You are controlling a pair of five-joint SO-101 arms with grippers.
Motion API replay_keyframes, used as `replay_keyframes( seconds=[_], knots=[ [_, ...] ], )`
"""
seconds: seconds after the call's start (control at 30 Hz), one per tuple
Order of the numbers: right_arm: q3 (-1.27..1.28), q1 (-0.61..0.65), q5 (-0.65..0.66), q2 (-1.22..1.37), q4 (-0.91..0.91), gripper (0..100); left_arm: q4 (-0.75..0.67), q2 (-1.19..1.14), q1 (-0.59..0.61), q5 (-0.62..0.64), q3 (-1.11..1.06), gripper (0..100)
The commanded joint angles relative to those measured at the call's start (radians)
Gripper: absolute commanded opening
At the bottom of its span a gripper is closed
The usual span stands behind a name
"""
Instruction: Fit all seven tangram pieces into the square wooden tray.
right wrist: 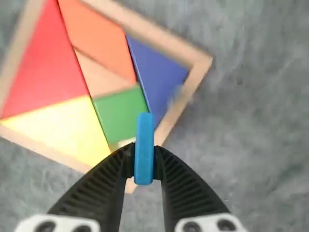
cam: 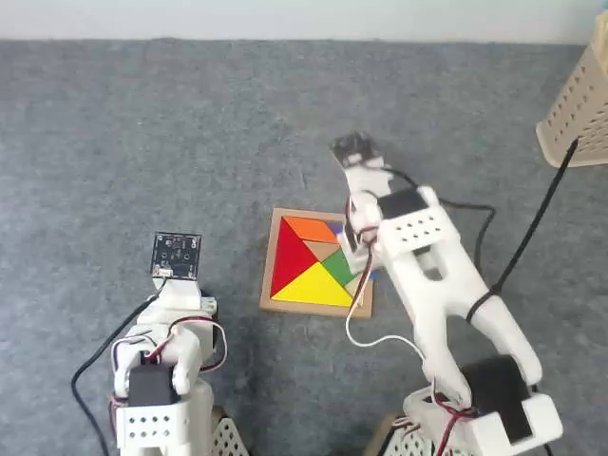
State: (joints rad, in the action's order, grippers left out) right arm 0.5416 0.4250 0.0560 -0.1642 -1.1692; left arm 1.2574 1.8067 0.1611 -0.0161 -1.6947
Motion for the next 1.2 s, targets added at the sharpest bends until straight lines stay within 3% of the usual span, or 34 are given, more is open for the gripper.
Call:
replay_keyframes(
  seconds=[0.0, 0.1, 0.53, 0.8, 1.17],
  knots=[
    [0.055, 0.061, -0.032, -0.045, 0.033, 0.6, 0.006, 0.018, -0.005, -0.002, 0.01, 2],
    [0.057, 0.085, -0.084, -0.015, 0.042, 0.6, 0.006, 0.018, -0.005, -0.002, 0.01, 2],
    [0.058, 0.084, -0.092, 0.094, 0.091, 0.6, 0.006, 0.018, -0.005, -0.002, 0.01, 2],
    [0.057, 0.002, -0.092, 0.101, 0.104, 0.6, 0.006, 0.018, -0.005, -0.002, 0.01, 2],
    [0.061, 0.001, -0.092, 0.102, 0.102, 0.6, 0.006, 0.018, -0.005, -0.002, 0.01, 2]
  ],
)
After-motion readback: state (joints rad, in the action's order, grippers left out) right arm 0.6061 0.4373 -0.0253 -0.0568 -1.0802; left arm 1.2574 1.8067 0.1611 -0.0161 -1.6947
